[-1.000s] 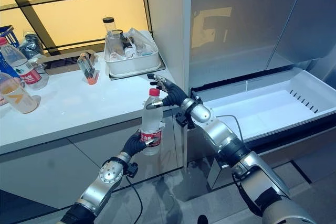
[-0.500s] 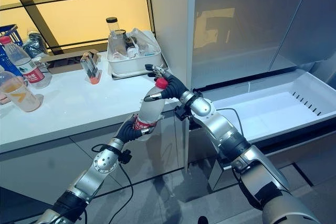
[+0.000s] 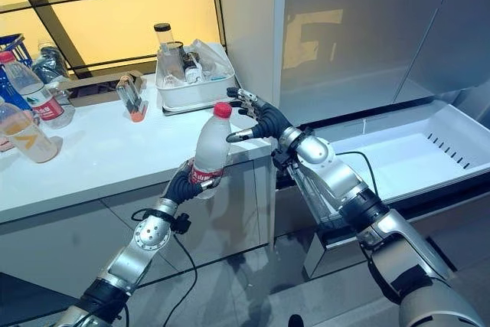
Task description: Take the drinks into the refrigerator
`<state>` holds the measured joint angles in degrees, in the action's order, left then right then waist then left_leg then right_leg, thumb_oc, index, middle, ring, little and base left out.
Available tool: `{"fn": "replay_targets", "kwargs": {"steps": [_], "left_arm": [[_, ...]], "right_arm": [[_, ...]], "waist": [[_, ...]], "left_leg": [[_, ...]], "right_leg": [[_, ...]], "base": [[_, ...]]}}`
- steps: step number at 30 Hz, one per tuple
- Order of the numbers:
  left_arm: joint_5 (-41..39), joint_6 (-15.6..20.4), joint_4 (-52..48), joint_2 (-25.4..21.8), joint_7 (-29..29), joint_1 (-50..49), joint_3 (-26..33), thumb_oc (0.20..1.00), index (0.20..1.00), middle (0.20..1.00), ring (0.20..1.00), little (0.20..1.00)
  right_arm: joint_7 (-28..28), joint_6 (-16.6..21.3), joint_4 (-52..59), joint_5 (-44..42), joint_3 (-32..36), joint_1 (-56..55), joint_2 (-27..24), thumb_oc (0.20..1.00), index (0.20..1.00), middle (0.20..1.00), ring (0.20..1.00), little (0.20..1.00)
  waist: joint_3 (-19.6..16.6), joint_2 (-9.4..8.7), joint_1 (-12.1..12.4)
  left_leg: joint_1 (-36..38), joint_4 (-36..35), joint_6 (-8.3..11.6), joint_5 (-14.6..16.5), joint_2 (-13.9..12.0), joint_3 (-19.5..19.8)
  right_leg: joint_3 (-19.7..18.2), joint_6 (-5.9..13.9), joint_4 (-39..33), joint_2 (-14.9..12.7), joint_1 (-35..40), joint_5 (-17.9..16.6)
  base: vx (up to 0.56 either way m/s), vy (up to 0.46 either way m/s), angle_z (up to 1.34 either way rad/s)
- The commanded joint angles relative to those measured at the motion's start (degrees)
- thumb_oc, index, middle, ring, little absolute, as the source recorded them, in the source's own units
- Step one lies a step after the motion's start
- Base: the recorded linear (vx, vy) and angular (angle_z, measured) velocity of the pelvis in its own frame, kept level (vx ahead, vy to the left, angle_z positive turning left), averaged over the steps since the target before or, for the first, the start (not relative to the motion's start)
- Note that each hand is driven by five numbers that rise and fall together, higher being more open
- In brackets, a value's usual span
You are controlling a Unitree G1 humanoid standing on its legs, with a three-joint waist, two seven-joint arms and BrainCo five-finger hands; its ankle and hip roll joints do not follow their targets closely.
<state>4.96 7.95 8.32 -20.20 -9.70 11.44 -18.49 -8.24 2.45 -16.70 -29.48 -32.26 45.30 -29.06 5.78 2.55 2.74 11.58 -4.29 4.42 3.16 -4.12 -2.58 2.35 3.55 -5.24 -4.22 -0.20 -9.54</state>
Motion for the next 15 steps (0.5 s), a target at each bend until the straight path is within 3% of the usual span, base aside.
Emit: {"fn": "replay_targets", "kwargs": {"steps": [1,15], "left_arm": [[-5.32,7.02,-5.43,-0.46,-3.18,9.89,0.66,0.200,0.200,0.200,0.200,0.200],[-14.24,7.17,-3.82,3.28,0.72,11.61,-3.05,0.200,0.200,0.200,0.200,0.200]], "right_arm": [[0.47,3.18,-1.22,0.06,-0.06,2.65,0.71,1.000,1.000,1.000,1.000,1.000],[0.13,2.84,-9.01,0.73,-2.02,8.25,7.11,1.000,1.000,1.000,1.000,1.000]], "waist": [[-2.28,-3.24,1.47],[-2.61,-2.98,2.24]], "left_leg": [[-3.88,0.86,-3.41,-0.06,3.81,0.82],[-3.03,0.72,-3.57,0.58,3.77,0.97]], "right_leg": [[1.64,1.92,5.97,-1.03,4.87,8.51],[1.41,2.01,5.65,-1.00,5.87,9.14]], "base": [[0.00,0.000,0.00],[0.01,0.000,0.00]]}}
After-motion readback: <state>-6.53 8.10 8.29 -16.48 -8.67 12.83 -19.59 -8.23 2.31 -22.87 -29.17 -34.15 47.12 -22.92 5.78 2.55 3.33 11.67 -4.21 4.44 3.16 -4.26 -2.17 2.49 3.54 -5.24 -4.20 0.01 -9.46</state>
